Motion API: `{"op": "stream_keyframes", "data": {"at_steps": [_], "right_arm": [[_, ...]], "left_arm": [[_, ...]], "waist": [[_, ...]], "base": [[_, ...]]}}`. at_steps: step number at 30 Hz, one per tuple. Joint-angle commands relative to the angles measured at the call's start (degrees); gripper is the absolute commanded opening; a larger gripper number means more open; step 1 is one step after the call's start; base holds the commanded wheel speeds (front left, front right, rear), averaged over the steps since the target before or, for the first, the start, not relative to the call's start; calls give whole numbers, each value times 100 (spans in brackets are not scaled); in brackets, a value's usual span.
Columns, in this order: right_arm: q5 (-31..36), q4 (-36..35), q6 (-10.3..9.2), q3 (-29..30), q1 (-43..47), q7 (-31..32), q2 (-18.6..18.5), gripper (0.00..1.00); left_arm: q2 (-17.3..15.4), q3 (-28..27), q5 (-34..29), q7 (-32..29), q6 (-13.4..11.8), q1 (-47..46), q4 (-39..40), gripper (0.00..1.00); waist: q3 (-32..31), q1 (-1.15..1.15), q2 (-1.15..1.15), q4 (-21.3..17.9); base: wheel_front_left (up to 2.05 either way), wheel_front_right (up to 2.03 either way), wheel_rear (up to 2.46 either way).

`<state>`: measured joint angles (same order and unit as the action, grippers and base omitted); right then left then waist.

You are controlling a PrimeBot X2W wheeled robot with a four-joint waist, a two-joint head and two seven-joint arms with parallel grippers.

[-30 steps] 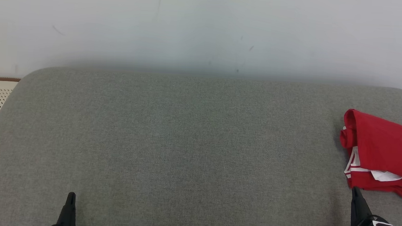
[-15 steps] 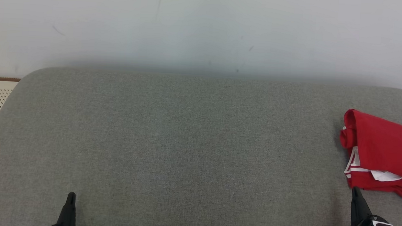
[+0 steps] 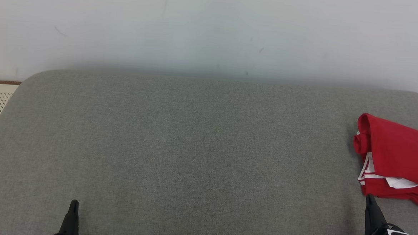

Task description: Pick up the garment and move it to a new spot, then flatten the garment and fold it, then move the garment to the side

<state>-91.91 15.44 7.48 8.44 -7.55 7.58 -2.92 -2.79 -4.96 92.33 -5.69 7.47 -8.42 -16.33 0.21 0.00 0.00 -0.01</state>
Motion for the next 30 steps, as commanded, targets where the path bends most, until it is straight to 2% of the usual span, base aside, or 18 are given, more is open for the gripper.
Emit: {"op": "stream_keyframes", "data": {"at_steps": [1,30], "right_arm": [[-24,-22,2,2,0,12,11,0],[-24,-22,2,2,0,11,11,0]], "left_arm": [[-18,-17,15,-5,15,-26,8,0],[-18,-16,15,-5,15,-26,9,0]], "waist": [[0,0,0,0],[0,0,0,0]], "base": [[0,0,0],[0,0,0]]}}
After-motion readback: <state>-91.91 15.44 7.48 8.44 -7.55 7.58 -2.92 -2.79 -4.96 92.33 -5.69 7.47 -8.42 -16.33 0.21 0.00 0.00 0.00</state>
